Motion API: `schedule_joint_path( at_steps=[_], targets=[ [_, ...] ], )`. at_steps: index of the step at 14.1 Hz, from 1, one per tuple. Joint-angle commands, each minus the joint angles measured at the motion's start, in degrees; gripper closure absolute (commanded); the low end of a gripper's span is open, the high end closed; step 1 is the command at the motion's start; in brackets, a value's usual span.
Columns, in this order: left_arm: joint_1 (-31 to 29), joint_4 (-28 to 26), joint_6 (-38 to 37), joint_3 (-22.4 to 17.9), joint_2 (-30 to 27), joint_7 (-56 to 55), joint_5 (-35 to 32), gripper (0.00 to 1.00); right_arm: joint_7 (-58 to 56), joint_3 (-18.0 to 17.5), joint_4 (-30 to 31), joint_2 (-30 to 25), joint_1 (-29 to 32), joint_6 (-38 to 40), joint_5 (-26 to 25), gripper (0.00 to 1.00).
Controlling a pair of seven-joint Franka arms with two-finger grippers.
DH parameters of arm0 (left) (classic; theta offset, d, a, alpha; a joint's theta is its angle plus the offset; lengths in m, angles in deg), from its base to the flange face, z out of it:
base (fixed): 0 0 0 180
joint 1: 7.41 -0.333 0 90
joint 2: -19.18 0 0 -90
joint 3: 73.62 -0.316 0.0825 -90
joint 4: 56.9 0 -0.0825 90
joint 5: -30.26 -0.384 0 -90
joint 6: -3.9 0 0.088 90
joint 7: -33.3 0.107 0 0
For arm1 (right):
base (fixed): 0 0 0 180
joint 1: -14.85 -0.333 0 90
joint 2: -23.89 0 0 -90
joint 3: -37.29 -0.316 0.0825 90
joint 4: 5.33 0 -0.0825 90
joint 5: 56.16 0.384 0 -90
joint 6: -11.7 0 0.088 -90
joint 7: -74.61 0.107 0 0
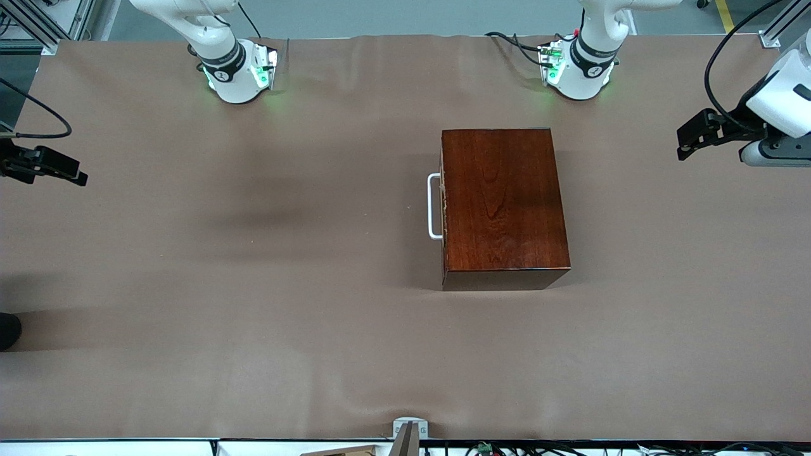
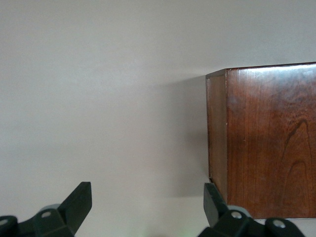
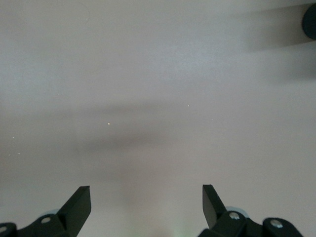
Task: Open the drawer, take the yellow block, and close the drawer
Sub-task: 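Move the left gripper from rest toward the wooden box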
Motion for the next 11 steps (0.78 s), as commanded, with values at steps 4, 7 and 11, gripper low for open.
schedule_joint_path(
  at_steps=[4, 7, 11],
  targets=[
    [-0.26, -0.61, -0.32, 0.12, -0.77, -0.21, 1.65, 0.00, -0.35, -0.37, 0.00, -0.05, 0.37, -0.22, 0.18, 0.00],
    [-0.26, -0.26, -0.23, 0.12, -0.42, -0.12, 1.65, 0.00, -0.35, -0.37, 0.00, -0.05, 0.37, -0.22, 0.18, 0.00],
    [0.18, 0.70, 0.21, 0.12, 0.28, -0.12, 1.39, 0.00, -0.35, -0.37, 0.00, -0.05, 0.37, -0.22, 0.18, 0.00]
  ],
)
